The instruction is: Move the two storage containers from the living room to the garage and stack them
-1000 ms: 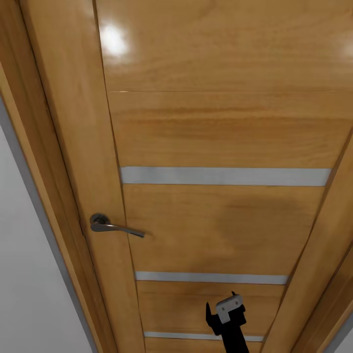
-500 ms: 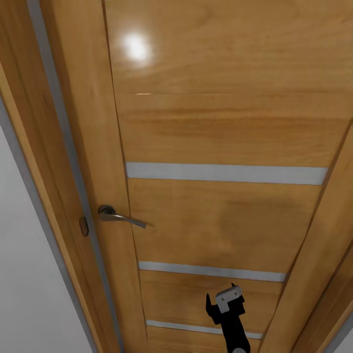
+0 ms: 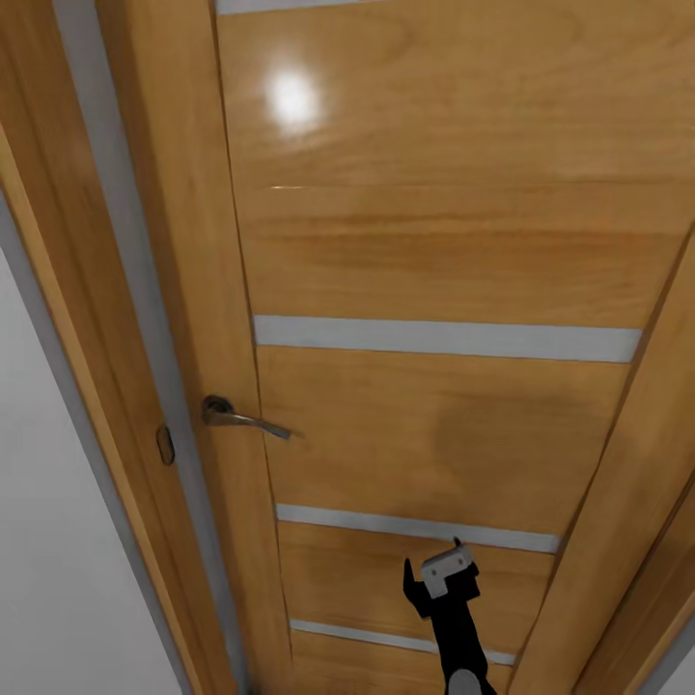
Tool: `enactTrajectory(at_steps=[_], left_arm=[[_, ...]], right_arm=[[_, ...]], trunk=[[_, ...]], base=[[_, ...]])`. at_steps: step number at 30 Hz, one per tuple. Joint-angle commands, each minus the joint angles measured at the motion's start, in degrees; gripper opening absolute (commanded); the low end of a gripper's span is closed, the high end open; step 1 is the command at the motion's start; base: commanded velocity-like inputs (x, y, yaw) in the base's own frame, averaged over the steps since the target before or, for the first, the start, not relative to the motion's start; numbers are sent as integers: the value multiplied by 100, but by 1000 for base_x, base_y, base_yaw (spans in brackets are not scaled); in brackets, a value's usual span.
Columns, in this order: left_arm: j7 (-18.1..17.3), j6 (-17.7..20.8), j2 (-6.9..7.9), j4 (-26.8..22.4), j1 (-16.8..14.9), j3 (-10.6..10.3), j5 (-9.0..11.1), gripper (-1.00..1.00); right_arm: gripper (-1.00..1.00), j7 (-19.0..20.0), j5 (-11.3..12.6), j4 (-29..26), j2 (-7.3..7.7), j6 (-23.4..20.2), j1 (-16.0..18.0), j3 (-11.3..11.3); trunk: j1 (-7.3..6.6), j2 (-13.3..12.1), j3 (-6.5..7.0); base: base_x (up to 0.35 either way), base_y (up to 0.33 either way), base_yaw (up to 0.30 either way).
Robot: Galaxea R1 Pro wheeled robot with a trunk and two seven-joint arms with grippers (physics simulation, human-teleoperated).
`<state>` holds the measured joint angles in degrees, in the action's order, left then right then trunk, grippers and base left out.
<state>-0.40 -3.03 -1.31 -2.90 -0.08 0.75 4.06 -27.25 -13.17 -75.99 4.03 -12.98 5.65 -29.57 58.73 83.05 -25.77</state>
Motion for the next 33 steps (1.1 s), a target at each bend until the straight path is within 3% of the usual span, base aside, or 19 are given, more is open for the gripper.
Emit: enactTrajectory(at_steps=[1, 9, 13, 22, 23, 33], left_arm=[[-4, -13, -1, 0, -1, 4, 42, 100], [-4, -13, -1, 0, -1, 3, 42, 100], [-4, -13, -1, 0, -1, 2, 42, 100], [-4, -13, -1, 0, -1, 4, 42, 100], [-4, -13, -1, 0, -1, 3, 42, 100], [-4, -13, -1, 0, -1, 4, 42, 100]], right_arm=[[100, -49, -136, -82, 4, -87, 103, -23], [100, -60, -171, -514, -10, -527, 103, -45], [100, -30, -320, -590, -120, -713, 186, -57], [100, 96, -329, -570, -145, -962, 782, -58], [100, 104, -310, -507, -200, -1003, 1011, -58], [100, 98, -295, -404, -287, -1251, 1417, -49]], trunk=[[0, 3, -4], [0, 3, -4], [0, 3, -4], [0, 3, -4], [0, 3, -4], [0, 3, -4]], base=[[0, 0, 0], [0, 0, 0], [0, 0, 0], [0, 0, 0], [0, 0, 0], [0, 0, 0]])
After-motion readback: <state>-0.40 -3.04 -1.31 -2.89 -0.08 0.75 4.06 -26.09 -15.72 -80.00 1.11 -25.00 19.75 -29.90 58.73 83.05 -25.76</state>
